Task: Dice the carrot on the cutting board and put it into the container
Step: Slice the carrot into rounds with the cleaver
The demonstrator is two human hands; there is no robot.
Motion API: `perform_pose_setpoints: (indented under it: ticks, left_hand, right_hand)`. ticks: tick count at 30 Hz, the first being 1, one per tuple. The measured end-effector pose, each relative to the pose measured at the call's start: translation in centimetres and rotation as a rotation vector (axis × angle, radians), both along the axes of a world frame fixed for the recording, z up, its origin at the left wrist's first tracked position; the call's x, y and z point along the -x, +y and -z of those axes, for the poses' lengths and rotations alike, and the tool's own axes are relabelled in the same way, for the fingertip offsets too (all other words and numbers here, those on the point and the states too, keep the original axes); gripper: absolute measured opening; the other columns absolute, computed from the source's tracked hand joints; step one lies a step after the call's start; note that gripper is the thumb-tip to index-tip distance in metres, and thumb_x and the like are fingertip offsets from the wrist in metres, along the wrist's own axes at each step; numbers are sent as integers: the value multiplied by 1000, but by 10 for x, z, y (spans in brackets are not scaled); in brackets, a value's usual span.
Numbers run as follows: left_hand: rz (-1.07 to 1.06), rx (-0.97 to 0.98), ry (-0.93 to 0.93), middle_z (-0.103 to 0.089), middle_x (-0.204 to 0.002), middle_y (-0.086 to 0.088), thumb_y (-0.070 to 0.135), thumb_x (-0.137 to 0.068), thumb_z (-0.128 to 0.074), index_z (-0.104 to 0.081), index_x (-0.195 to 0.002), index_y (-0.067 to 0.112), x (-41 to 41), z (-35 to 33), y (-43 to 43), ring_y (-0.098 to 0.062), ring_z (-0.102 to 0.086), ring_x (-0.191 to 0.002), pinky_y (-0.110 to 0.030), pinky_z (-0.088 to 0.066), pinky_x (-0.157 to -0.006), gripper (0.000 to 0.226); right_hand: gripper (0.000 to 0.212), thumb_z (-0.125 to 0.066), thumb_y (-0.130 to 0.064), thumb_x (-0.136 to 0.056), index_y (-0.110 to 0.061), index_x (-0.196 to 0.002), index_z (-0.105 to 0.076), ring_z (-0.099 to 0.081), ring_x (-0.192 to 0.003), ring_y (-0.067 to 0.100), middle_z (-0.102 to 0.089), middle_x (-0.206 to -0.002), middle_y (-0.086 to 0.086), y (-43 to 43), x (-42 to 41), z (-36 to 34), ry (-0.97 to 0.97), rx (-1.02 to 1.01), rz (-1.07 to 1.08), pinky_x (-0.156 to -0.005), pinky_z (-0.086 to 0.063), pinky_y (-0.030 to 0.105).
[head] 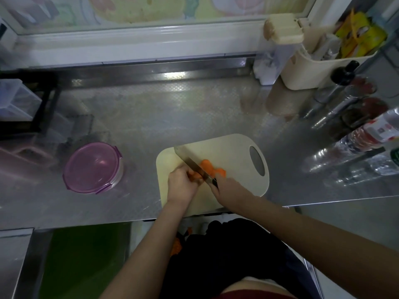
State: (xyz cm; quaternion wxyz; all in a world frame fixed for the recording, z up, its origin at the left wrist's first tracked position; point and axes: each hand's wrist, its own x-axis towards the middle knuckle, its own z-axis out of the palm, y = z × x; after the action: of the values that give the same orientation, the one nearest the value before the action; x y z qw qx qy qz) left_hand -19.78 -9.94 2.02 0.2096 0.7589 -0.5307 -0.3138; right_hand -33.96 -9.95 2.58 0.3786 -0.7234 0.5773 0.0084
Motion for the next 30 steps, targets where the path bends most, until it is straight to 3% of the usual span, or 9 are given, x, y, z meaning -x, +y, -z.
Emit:
perform_pose_setpoints:
  ticks: [2, 7, 13, 19, 24, 30]
  left_hand:
    - [3, 15, 18, -55, -64, 7, 10, -71, -73, -56, -66, 20, 0, -2, 1, -12, -50, -65, -18, -32, -60, 21]
    - [-3, 10, 25, -55, -65, 8, 11, -70, -74, -64, -71, 11, 0, -2, 1, -10, -48, -64, -15, -31, -60, 11]
    - [-30, -2, 56, -57, -63, 10, 17, -68, -79, -62, -70, 14, -3, 4, 1, -6, -50, -60, -17, -36, -58, 17]
    - [-13, 5, 8, -63, -76, 1, 22, -71, -78, -61, -76, 11, -3, 9, 3, -14, -56, -72, -21, -39, -65, 21]
    - [32, 58, -13, -58, -82, 2, 20, -74, -76, -60, -80, 10, -2, 13, 7, -16, -56, -79, -16, -35, -65, 20]
    - [87, 29, -38, -60, -107, -5, 24, -78, -73, -57, -105, 11, -3, 14, 8, -24, -57, -98, -33, -46, -83, 34]
  right_hand:
    - [42, -41, -26, -98, -6, -135, -36, -53, -106, 38, -51, -120, 22, -6, -7, 4, -22, 18, -3, -86, -41, 39]
    - [43, -44, -26, -97, -7, -134, -36, -55, -101, 39, -59, -109, 24, -13, -13, 10, -49, 38, -7, -84, -46, 45]
    - [37, -41, -27, -99, -4, -128, -47, -55, -107, 34, -60, -116, 20, -24, -4, 5, -121, -70, 73, -88, -40, 35]
    - [27, -42, -30, -99, -7, -110, -53, -53, -86, 23, -59, -95, 11, -18, -1, -3, -174, -61, 168, -73, -34, 27]
    - [20, -47, -31, -96, -14, -87, -47, -47, -67, 11, -50, -72, -3, -16, 7, -16, -193, 6, 202, -63, -32, 28]
    - [21, -50, -30, -95, -13, -84, -45, -42, -62, 6, -46, -68, -5, -13, 11, -20, -152, 31, 139, -53, -28, 17]
